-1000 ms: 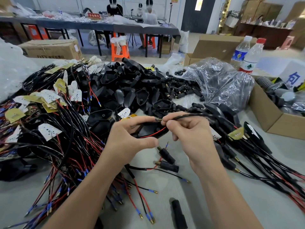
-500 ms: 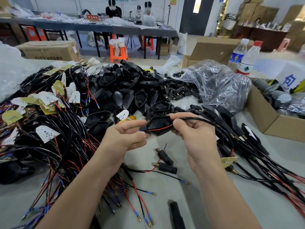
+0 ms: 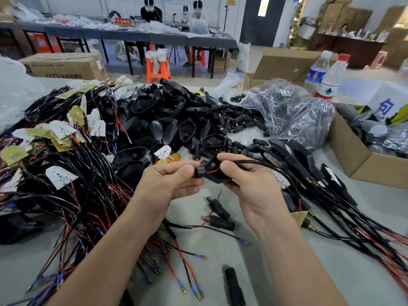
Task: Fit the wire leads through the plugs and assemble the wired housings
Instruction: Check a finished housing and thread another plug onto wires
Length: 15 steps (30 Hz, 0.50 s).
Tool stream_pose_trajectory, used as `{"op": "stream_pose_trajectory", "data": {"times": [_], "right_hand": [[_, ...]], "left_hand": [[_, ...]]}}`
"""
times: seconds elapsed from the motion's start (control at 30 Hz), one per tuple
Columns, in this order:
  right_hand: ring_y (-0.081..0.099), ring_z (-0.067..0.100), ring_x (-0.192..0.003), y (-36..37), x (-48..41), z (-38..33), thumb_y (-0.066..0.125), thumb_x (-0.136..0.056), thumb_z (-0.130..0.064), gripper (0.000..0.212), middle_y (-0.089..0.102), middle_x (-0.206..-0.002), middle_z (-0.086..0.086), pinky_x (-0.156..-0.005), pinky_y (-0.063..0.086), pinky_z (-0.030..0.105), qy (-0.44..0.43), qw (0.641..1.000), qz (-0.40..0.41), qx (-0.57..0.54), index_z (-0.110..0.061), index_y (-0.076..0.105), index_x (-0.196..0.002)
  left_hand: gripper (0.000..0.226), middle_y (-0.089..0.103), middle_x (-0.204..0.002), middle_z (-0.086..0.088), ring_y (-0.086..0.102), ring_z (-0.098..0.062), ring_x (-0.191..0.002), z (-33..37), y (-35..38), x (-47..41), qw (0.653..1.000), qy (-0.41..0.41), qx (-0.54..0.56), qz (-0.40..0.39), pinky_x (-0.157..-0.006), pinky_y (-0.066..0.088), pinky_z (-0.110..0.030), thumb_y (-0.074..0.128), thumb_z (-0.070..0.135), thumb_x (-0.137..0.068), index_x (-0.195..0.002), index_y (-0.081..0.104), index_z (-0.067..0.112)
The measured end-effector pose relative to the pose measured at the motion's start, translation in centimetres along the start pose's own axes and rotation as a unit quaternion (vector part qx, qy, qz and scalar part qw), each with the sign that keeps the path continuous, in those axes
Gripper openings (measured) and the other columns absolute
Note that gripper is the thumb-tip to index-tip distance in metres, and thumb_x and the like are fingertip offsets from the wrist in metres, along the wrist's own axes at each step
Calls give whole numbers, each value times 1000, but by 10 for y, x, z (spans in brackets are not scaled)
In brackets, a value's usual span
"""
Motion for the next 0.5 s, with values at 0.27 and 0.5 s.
{"op": "stream_pose_trajectory", "data": {"times": [0.27,0.5], "right_hand": [[67,20,-93,1,0,2,66,-84,15,59,74,-97,6,-95,56,41,4,992,-119,-36,-13,56,-135],[67,23,-103,9,-1,1,70,-83,-21,28,73,-111,11,-97,58,45,25,984,-62,-165,-9,69,-108]], "left_hand": [[22,79,-87,-10,76,-13,-71,3,-5,-5,992,-11,102,72,-64,60,-20,63,8,-94,-89,83,14],[14,79,-87,-15,77,-15,-72,-1,-4,-4,991,8,75,107,-64,59,-20,66,6,-93,-94,80,7]]}}
Point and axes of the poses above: each hand's wrist, its own x-axis away from the middle knuckle, its own y-axis out of the palm, z = x × y, the point moved 1 cm from there along -x, towards the middle knuckle
